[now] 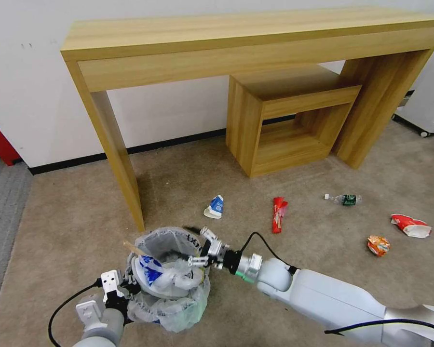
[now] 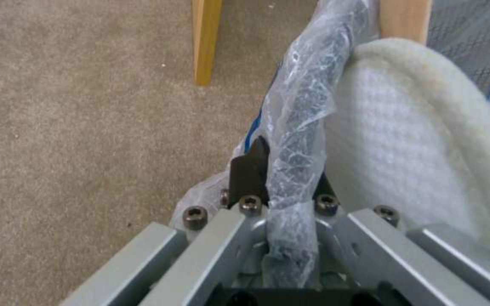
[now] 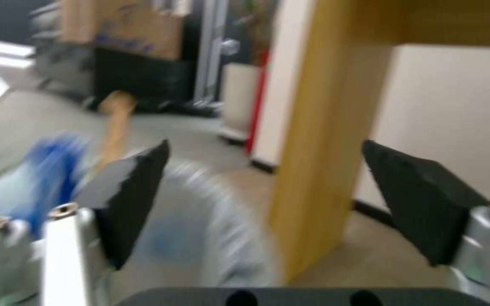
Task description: Pick up the trash bin and place the garbage on the floor into it.
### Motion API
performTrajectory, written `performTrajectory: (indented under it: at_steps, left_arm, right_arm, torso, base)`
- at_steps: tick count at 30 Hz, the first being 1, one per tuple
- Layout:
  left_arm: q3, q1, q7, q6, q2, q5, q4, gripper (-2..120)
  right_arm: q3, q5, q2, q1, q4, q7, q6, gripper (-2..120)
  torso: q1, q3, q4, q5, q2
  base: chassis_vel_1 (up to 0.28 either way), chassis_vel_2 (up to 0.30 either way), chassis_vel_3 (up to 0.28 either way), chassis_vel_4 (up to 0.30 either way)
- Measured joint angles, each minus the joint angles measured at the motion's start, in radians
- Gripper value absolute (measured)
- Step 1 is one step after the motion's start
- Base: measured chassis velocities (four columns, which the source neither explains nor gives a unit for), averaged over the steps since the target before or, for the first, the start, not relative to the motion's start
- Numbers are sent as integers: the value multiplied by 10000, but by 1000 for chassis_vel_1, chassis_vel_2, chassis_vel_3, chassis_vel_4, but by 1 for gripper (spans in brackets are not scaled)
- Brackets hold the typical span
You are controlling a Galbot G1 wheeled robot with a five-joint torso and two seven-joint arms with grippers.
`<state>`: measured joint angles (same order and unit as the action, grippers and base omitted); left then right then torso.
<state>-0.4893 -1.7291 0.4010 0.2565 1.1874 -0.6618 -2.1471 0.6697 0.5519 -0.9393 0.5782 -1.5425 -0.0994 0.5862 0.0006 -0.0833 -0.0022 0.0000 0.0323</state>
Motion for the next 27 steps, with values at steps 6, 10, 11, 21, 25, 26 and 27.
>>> performTrajectory:
  at_steps: [6,10,11,21,25,26,27]
  left_arm:
    - [-19,1,55,85,-122,-118,0,0]
    - [-46,13,59,109,-291,-131,-1,0]
    - [-53,11,48,124,-325,-123,-9,0]
    - [-117,4,-30,169,-425,43,-162,0]
    - [-140,6,-49,170,-521,148,-216,0]
    - [-145,5,-41,170,-562,138,-260,0]
    - [-145,1,-35,170,-592,121,-294,0]
  right_arm:
    - [-1335,446,470,666,-1163,1030,-691,100]
    - [-3327,636,980,1974,-2170,2295,-1595,100]
    - [-4082,531,1234,2580,-2499,3128,-2154,100]
    - [-8240,117,1923,5379,-2953,5652,-3847,100]
    - [-9623,-40,1756,6663,-2943,6046,-3885,100]
    - [-9957,-152,1652,6968,-2898,6047,-3727,100]
    - [-10182,-268,1572,7182,-2865,6031,-3624,100]
  torso:
    - [0,0,-1,0,0]
    - [0,0,0,1,0]
    - [0,0,-4,3,0]
    - [0,1,-1,2,0]
    - [0,1,-3,2,0]
    - [0,1,-2,3,1]
    - [0,1,-1,3,0]
  base:
    - [0,0,0,0]
    - [0,0,0,0]
    - [0,0,0,0]
    - [0,0,0,0]
    - [0,0,0,0]
    - [0,0,0,0]
    - [0,0,0,0]
